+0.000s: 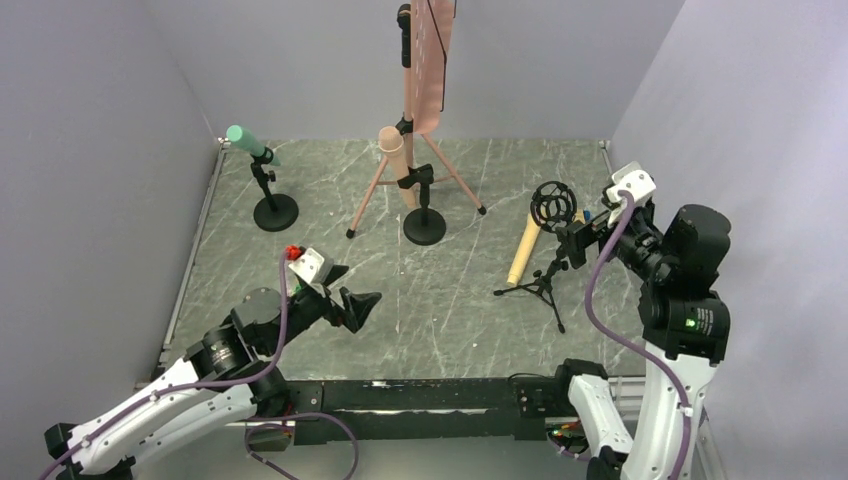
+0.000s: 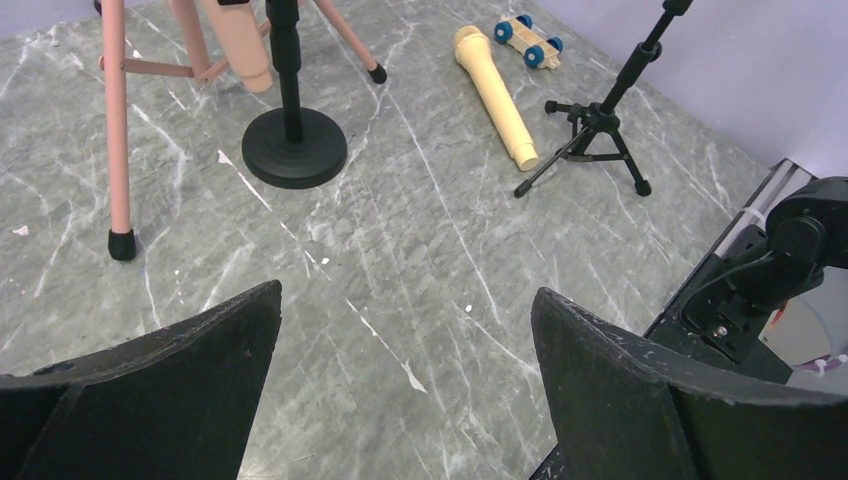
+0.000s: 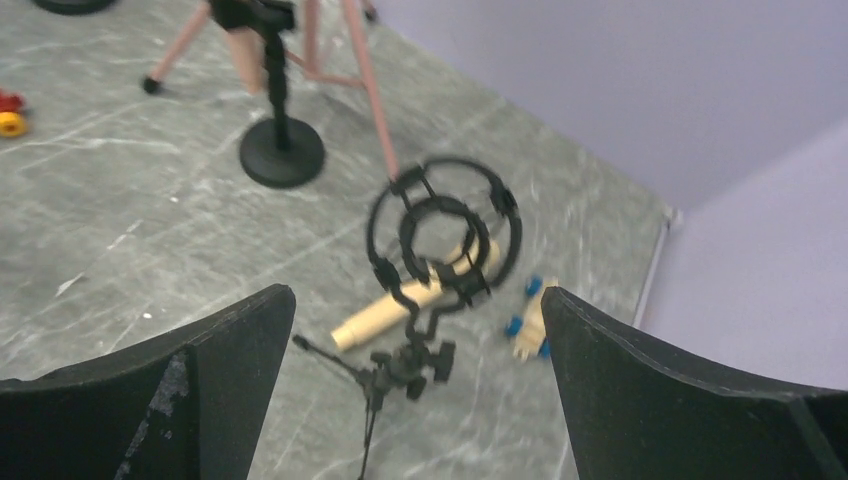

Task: Attach the microphones to the stand

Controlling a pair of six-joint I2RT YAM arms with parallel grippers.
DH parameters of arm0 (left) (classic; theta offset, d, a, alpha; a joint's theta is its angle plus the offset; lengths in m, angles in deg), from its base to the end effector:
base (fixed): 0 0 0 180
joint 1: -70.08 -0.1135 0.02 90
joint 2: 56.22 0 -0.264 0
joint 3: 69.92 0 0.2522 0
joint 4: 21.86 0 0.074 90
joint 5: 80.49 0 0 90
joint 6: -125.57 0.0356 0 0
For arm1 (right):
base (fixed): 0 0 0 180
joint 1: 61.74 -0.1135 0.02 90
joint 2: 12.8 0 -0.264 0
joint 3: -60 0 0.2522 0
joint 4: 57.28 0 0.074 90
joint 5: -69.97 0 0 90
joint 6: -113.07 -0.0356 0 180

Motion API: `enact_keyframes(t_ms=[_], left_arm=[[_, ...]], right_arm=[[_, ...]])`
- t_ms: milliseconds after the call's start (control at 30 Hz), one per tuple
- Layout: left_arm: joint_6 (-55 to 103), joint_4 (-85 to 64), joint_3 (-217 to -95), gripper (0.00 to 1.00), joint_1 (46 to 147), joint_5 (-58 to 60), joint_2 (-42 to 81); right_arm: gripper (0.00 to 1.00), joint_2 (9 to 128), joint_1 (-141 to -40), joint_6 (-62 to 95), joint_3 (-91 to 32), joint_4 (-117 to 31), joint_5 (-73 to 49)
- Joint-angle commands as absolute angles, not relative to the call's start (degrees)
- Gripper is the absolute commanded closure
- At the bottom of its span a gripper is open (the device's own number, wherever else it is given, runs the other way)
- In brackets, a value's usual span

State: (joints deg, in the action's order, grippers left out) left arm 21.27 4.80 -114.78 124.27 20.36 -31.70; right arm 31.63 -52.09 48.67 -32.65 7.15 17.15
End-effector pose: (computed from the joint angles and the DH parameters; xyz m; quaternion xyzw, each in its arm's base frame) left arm 0.0783 -0.0971 0.2987 0.1937 0.7187 -0.3155 0.5886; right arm 0.1000 0.0048 0.4578 -0.2947 0.7241 0.0707 0.6195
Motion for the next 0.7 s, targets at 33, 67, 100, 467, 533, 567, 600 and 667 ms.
enact_keyframes(t_ms=[33, 67, 100, 467, 533, 567, 600, 667], left_arm=[[20.6, 4.3, -113.7, 0.01, 124.1, 18.4, -33.9], [20.6, 4.3, -113.4, 0.01, 124.0, 18.2, -34.4], [20.6, 4.5, -113.3, 0.01, 124.0, 18.0, -34.7], [18.3, 6.7, -109.4, 0.01, 124.0, 17.0, -41.6], [18.1, 7.3, -109.0, 0.01, 124.0, 17.3, -42.6], [18.1, 7.8, -108.9, 0.01, 124.0, 17.3, -43.0], [17.9, 8.2, -108.8, 0.01, 124.0, 17.3, -43.3], [17.8, 8.8, -108.7, 0.01, 124.0, 17.4, -43.7]], right_arm=[[0.0, 27.9, -49.2, 41.9, -25.2, 9.3, 4.1], [0.0, 27.4, -49.2, 42.1, -23.8, 10.0, 3.2], [0.0, 26.9, -49.2, 42.2, -22.9, 10.5, 2.5], [0.0, 29.2, -49.0, 43.6, -14.0, 7.4, 7.2], [0.0, 30.6, -49.0, 43.6, -13.3, 5.5, 8.6], [0.0, 31.2, -49.0, 43.4, -13.2, 4.9, 9.4], [0.0, 31.8, -49.0, 43.5, -13.2, 4.4, 10.3], [0.0, 32.8, -49.0, 43.2, -13.3, 3.4, 11.5]])
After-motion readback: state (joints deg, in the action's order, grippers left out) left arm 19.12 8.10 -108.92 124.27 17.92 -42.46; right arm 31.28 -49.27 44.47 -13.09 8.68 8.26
